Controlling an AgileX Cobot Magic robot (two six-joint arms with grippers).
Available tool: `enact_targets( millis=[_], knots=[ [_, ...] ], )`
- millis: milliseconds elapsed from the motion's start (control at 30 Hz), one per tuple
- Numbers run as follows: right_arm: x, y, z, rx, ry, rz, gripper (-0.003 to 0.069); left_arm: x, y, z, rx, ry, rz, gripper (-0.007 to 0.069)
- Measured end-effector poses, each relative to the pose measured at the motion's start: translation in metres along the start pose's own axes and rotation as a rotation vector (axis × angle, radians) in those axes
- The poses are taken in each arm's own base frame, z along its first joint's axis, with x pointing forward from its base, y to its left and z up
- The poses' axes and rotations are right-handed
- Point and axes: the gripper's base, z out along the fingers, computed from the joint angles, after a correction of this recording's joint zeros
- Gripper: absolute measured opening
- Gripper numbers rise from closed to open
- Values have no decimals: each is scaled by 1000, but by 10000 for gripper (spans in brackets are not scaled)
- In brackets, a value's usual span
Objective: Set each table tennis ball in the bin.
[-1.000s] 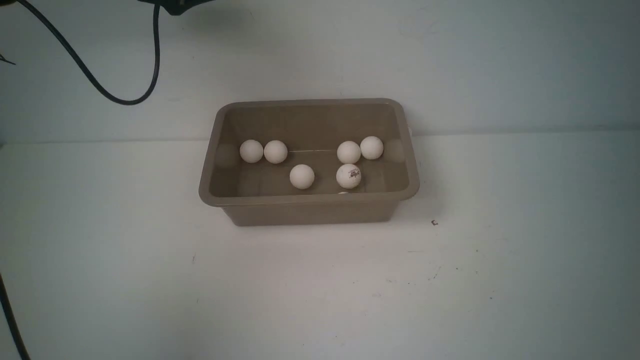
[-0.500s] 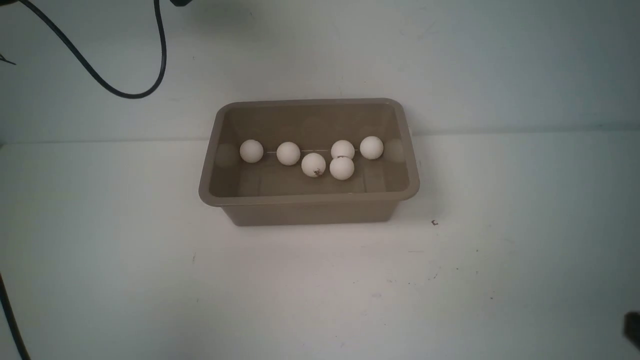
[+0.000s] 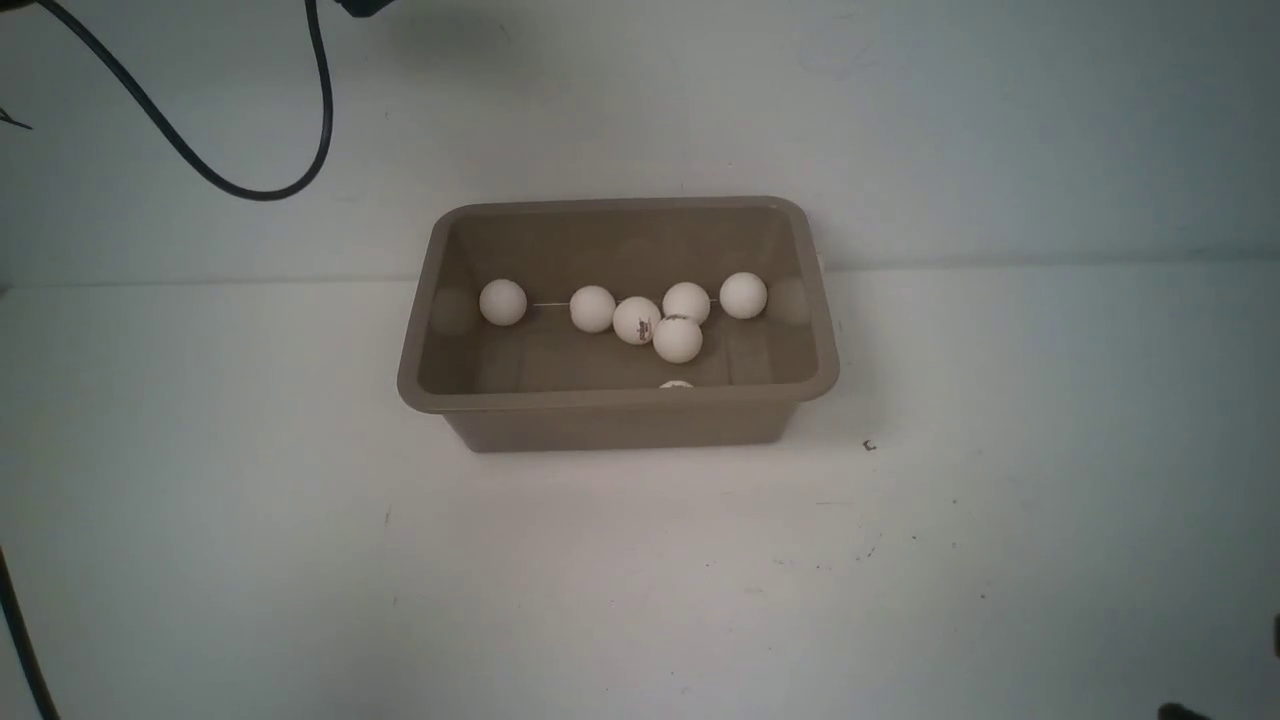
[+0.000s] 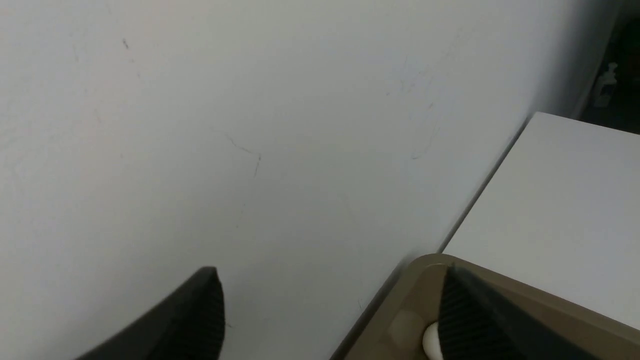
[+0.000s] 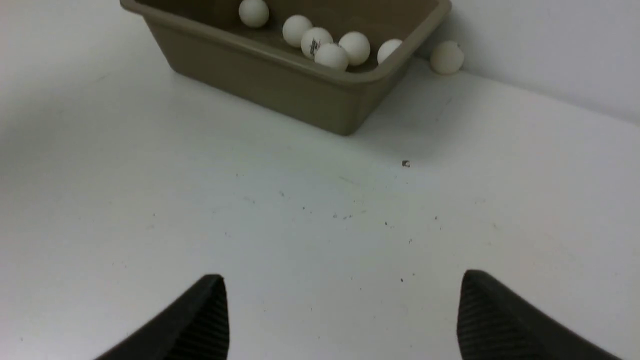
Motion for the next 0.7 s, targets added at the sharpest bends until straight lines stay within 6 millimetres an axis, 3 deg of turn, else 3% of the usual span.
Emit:
enact_targets(
  millis=[533,700],
  knots=[
    [3,-1,0,6,30,-17,556,1,-3,0,38,9,0,518],
    [15,2,6,-15,46,21,556,1,-4,0,43,10,0,471]
  ],
)
